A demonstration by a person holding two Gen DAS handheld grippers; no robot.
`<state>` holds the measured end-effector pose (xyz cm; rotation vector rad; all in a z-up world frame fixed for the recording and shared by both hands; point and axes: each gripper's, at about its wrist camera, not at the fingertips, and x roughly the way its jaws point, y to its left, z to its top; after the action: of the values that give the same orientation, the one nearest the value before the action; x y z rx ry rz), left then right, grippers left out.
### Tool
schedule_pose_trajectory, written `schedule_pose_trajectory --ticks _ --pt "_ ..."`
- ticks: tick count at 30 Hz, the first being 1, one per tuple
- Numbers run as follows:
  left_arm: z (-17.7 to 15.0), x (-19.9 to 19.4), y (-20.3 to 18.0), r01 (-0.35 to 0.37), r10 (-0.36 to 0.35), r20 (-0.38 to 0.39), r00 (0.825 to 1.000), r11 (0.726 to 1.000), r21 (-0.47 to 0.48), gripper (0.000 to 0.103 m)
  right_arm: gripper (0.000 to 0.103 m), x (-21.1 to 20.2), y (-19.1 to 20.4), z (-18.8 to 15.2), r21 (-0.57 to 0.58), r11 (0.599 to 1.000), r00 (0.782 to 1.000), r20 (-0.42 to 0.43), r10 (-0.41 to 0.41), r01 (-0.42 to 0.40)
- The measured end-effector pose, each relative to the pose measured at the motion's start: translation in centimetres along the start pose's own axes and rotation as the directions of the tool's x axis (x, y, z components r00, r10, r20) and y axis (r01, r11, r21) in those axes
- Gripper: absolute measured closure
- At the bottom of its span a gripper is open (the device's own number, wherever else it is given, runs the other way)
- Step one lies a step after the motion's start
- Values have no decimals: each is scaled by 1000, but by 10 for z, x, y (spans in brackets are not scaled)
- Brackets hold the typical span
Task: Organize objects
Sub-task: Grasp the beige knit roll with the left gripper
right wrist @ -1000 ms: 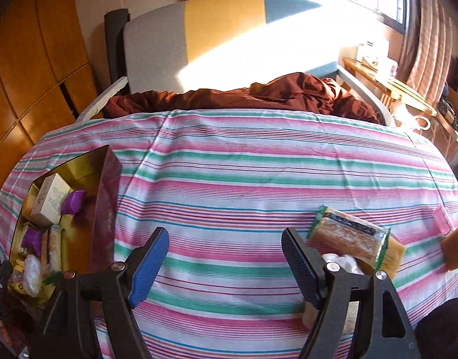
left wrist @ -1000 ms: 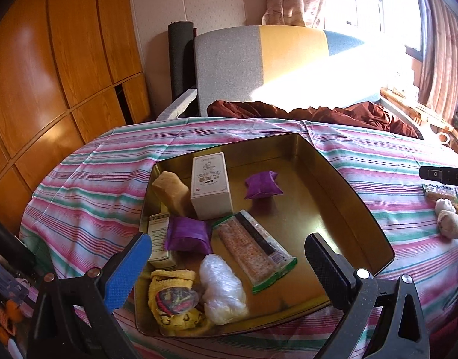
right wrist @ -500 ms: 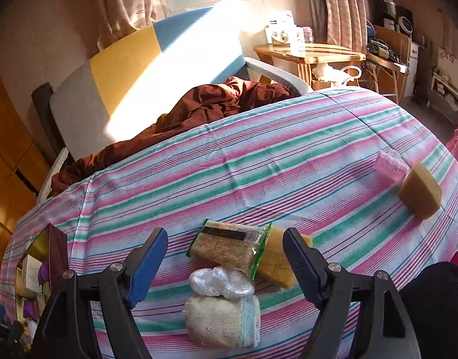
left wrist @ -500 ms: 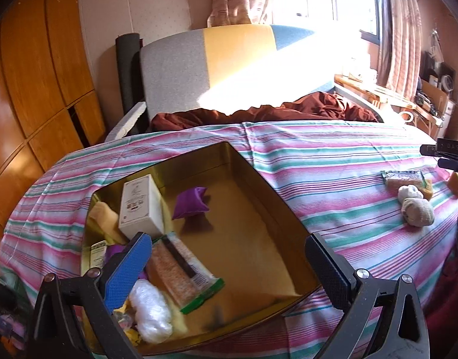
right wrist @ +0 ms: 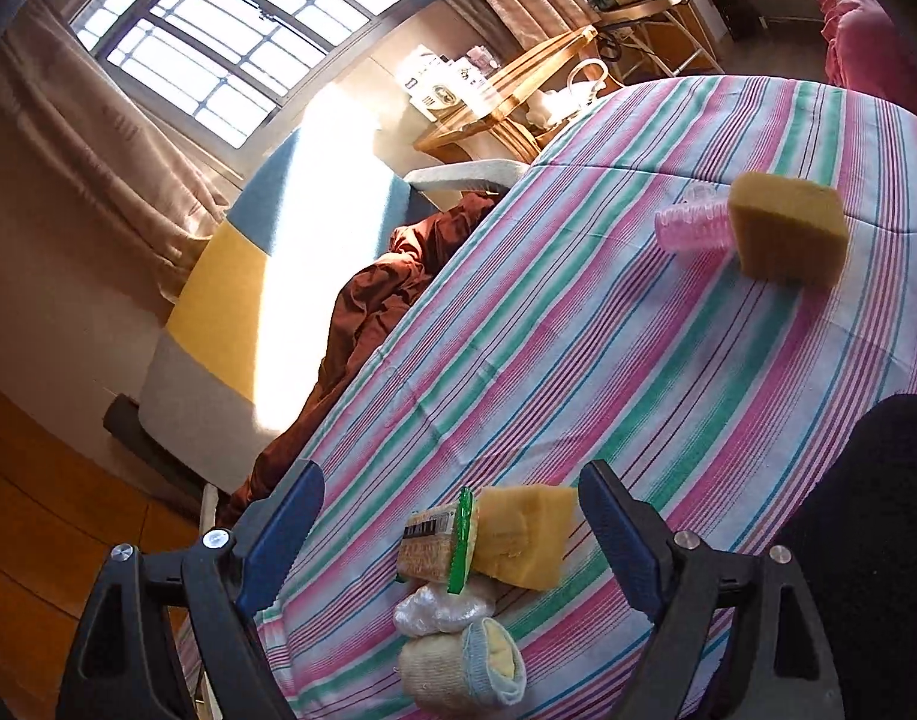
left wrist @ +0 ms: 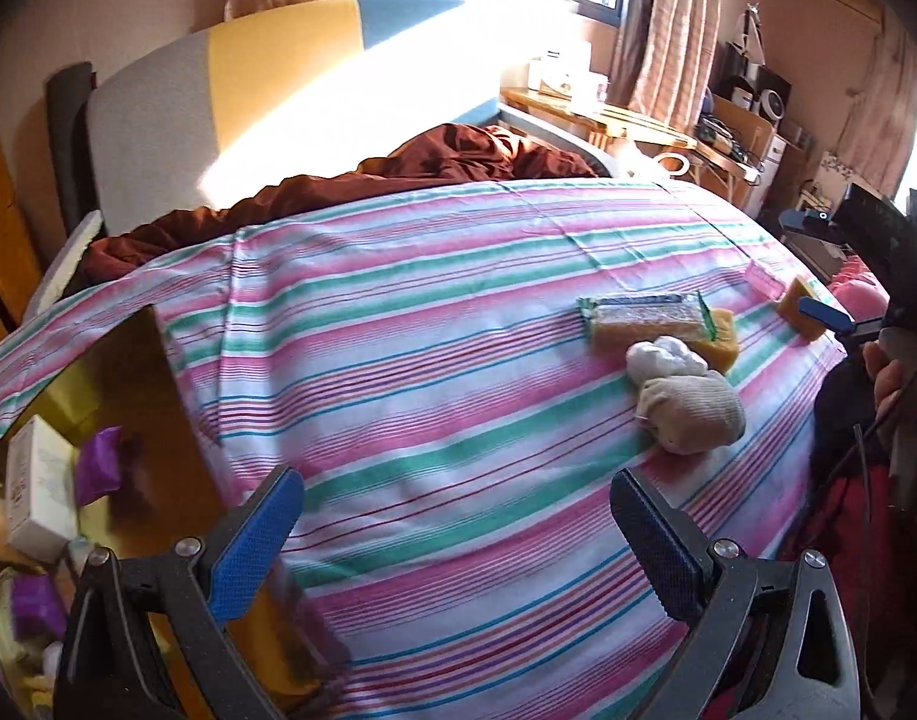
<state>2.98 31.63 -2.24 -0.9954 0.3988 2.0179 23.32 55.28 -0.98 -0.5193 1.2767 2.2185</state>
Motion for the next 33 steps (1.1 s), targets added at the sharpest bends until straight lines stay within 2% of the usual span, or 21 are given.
schedule_pose_trajectory --ticks 3,6,10,18,21,24,26,27,28,33 --pt "8 18 -21 80 -80 -32 996 997 10 1 14 3 3 -1 -11 1000 1000 -15 12 -12" --pt "16 34 -42 161 -160 -55 986 987 19 1 14 6 4 -1 -14 1000 999 -31 28 -28" --pt "25 55 -69 229 -225 -106 969 973 24 2 14 5 3 -2 -10 999 998 -30 47 -48" --pt "35 90 -117 234 -220 -167 961 970 71 4 14 8 2 -3 -8 998 998 -41 57 -57" --pt "39 102 -123 225 -212 -173 962 973 60 3 14 8 1 -3 0 999 998 -40 47 -47" --pt "38 121 -123 200 -187 -210 960 979 45 4 14 8 1 -3 -2 999 998 -39 50 -50" --pt "33 129 -123 205 -190 -222 956 978 46 9 14 10 1 -3 0 999 998 -44 44 -44" --pt "31 125 -123 213 -198 -192 961 975 63 17 14 10 1 -3 2 999 998 -46 39 -39" --pt "29 121 -124 246 -229 -181 956 966 75 30 14 11 0 -3 4 999 998 -49 37 -37" --pt "9 97 -107 245 -225 -147 963 960 135 33 14 13 0 -3 6 1000 998 -57 27 -26"
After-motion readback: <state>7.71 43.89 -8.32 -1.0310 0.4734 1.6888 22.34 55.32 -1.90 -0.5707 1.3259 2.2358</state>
